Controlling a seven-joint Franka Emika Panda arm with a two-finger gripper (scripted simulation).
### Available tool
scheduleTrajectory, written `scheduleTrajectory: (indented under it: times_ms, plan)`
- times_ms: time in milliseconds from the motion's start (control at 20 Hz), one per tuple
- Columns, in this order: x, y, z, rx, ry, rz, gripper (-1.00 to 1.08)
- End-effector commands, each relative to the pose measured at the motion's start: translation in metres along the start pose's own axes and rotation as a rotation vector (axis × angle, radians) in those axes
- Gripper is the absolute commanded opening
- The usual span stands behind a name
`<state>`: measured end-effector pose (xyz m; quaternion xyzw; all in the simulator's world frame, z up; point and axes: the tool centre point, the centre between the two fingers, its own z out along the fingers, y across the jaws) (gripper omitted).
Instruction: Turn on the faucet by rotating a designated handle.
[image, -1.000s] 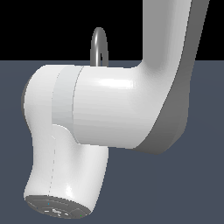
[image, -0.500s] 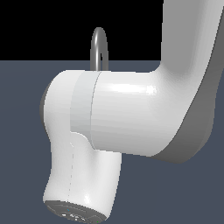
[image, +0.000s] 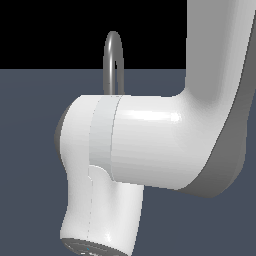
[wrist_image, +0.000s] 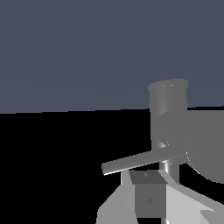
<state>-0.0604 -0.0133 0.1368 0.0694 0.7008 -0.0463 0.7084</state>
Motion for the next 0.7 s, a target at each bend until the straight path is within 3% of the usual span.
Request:
scheduleTrajectory:
  times_ms: [0, 650]
  plan:
    - [0.009, -0.006, 0.001, -0.041, 0.008, -0.013, -1.0]
    - [0.035, -0.019, 0.004, -0.096, 0.01, -0.03, -1.0]
